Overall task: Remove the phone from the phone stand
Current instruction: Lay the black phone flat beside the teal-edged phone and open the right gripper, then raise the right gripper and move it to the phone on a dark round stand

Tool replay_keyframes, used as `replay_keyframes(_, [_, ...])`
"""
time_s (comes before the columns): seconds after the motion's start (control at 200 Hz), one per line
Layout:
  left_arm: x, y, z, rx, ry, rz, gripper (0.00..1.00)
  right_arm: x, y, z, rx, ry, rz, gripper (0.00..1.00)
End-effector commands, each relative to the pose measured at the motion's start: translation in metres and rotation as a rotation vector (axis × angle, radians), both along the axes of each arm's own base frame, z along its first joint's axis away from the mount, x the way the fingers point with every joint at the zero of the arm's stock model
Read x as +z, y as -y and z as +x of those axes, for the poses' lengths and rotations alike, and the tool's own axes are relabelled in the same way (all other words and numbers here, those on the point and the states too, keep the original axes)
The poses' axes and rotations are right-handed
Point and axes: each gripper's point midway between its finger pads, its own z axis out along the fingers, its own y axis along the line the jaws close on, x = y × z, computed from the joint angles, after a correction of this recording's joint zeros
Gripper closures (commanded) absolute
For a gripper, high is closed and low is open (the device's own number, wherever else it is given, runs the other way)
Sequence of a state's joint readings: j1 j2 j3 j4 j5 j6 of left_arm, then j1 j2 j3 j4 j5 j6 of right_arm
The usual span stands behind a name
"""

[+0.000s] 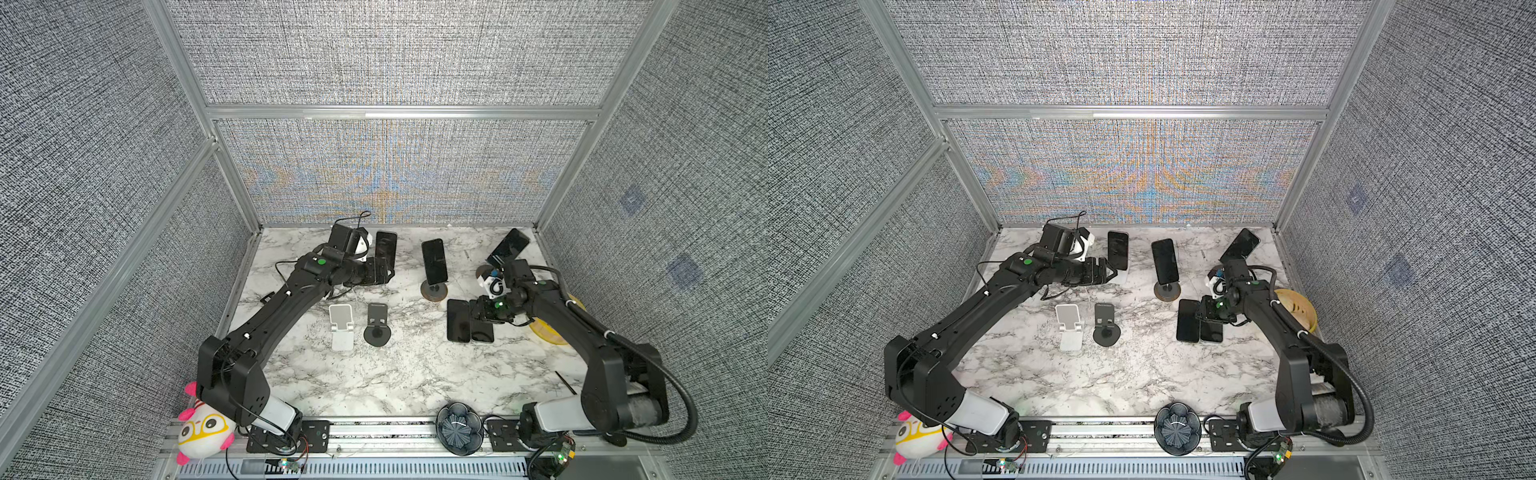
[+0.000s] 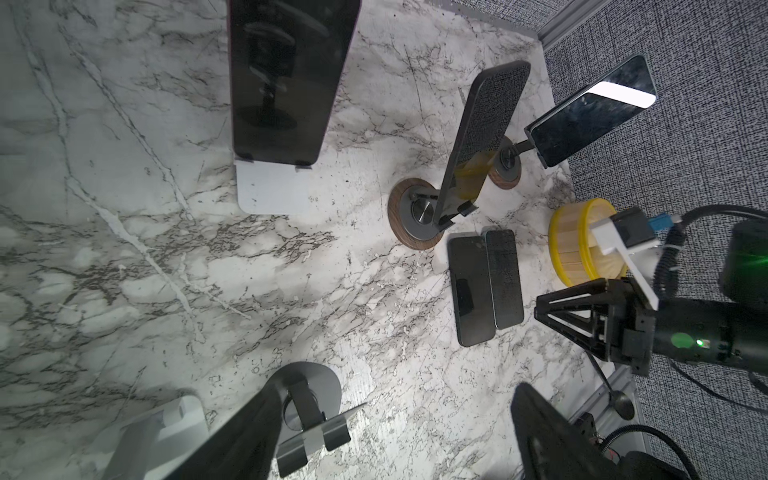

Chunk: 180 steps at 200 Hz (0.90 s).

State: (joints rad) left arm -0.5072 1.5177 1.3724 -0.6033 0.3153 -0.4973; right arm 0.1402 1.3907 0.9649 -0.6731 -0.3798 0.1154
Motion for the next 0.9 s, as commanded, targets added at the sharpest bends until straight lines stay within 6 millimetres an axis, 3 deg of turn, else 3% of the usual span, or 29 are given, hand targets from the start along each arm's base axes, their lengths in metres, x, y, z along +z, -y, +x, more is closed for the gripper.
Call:
replay_keyframes(0.0, [0.005, -0.005, 0.004, 0.007, 0.034, 0.028, 0.11, 0.022, 0.0, 0.01, 0.022, 0.13, -0.091, 0.55])
replay_keyframes(0.07, [0.008, -0.008, 0.007, 0.015, 0.048, 0.04, 0.11, 0.048, -0.005, 0.019, 0.019, 0.222, -0.127, 0.41])
replay_keyframes(0.23, [0.023, -0.019, 0.012, -0.004, 0.102, 0.108, 0.09, 0.079, -0.013, 0.03, -0.017, 0.333, -0.158, 0.17])
replay_keyframes(0.35, [0.041, -0.038, 0.016, 0.02, 0.138, 0.207, 0.06, 0.093, 0.013, 0.04, -0.177, 0.366, -0.248, 0.04])
replay_keyframes(0.45, [0.047, -0.054, 0.021, 0.027, 0.176, 0.281, 0.02, 0.103, 0.033, 0.048, -0.308, 0.388, -0.294, 0.01])
replay_keyframes(0.575, [0.04, -0.071, 0.028, 0.044, 0.183, 0.352, 0.01, 0.111, 0.063, 0.057, -0.514, 0.369, -0.347, 0.01])
replay_keyframes(0.765, [0.027, -0.075, 0.032, 0.041, 0.183, 0.377, 0.02, 0.104, 0.096, 0.081, -0.782, 0.328, -0.387, 0.01])
replay_keyframes(0.895, [0.026, -0.076, 0.032, 0.05, 0.206, 0.369, 0.01, 0.106, 0.106, 0.1, -0.883, 0.35, -0.403, 0.01])
